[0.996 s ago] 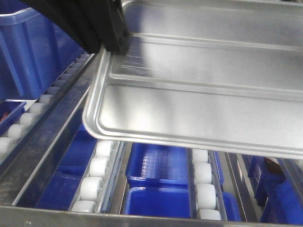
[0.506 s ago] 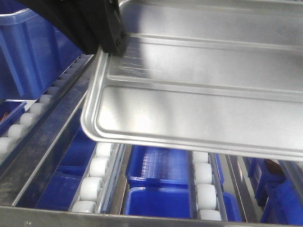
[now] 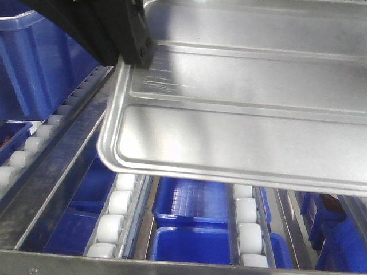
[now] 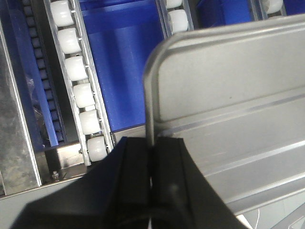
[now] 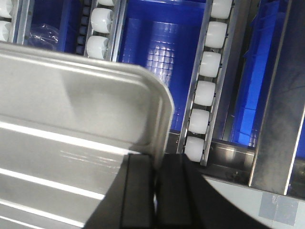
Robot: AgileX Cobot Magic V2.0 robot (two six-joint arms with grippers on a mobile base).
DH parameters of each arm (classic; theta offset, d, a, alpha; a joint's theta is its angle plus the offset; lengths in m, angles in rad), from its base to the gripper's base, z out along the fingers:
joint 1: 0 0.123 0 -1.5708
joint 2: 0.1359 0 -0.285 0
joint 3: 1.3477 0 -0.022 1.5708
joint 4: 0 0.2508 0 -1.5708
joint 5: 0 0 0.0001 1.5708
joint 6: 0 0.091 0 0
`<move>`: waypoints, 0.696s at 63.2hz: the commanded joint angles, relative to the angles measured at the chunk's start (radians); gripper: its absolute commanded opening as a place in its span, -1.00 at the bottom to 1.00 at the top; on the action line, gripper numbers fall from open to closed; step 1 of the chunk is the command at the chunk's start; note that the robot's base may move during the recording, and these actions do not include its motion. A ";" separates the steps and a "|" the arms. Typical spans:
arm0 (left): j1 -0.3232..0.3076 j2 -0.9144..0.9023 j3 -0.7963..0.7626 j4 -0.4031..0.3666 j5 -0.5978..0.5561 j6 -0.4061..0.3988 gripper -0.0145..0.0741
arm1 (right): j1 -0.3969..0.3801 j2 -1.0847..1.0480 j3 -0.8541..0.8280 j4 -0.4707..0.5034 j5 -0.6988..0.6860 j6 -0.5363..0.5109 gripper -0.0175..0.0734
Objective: Grab silver tray and stack on right shelf
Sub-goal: 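Hold the silver tray raised with both grippers above the shelf, then carry the tray with both grippers while the base drives to another shelf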
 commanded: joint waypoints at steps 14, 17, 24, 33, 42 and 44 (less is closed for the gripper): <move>-0.007 -0.024 -0.027 0.051 0.034 0.016 -0.88 | -0.003 -0.010 -0.024 -0.055 -0.040 -0.015 -0.49; -0.007 -0.024 -0.027 0.051 0.034 0.016 -0.88 | -0.003 -0.010 -0.024 -0.055 -0.040 -0.015 -0.49; -0.007 -0.024 -0.027 0.051 0.034 0.016 -0.88 | -0.003 -0.010 -0.024 -0.055 -0.040 -0.015 -0.49; -0.007 -0.023 -0.027 0.051 0.034 0.016 -0.88 | -0.003 -0.010 -0.024 -0.055 -0.040 -0.015 -0.49; -0.007 -0.023 -0.027 0.051 0.034 0.016 -0.88 | -0.003 -0.010 -0.024 -0.055 -0.040 -0.015 -0.49; -0.007 -0.023 -0.027 0.051 0.034 0.016 -0.88 | -0.003 -0.010 -0.024 -0.055 -0.040 -0.015 -0.49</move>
